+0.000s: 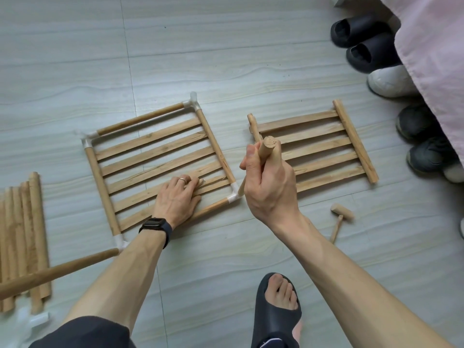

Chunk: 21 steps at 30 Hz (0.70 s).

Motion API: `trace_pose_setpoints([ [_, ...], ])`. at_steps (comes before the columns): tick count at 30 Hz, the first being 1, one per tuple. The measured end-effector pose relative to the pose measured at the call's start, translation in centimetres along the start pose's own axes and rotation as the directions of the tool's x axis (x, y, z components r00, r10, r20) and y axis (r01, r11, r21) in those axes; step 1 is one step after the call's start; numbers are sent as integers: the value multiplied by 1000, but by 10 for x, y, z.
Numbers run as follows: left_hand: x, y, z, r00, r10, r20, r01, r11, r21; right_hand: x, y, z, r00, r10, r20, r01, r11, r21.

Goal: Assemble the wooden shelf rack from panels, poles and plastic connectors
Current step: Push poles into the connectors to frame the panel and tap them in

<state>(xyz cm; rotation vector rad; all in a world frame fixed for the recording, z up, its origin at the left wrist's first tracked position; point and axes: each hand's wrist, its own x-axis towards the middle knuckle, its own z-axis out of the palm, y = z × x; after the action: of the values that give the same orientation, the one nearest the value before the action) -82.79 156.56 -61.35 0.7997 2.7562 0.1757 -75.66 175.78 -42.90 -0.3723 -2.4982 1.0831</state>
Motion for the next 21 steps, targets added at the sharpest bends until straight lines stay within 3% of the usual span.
trace_pose_setpoints([
  [9, -1, 19, -4, 997, -72, 27, 73, 997, -38, 0, 0, 0, 1000, 6, -4, -6, 1000, 13],
  [18, 10, 19, 0, 957, -286, -36, 270, 934, -235, -1, 2, 0, 1000, -10, -1, 10, 1000, 13],
  [21, 5, 23, 4, 973, -221, -62, 206, 961, -185, -1, 0, 1, 1000, -10, 2, 10, 1000, 15],
])
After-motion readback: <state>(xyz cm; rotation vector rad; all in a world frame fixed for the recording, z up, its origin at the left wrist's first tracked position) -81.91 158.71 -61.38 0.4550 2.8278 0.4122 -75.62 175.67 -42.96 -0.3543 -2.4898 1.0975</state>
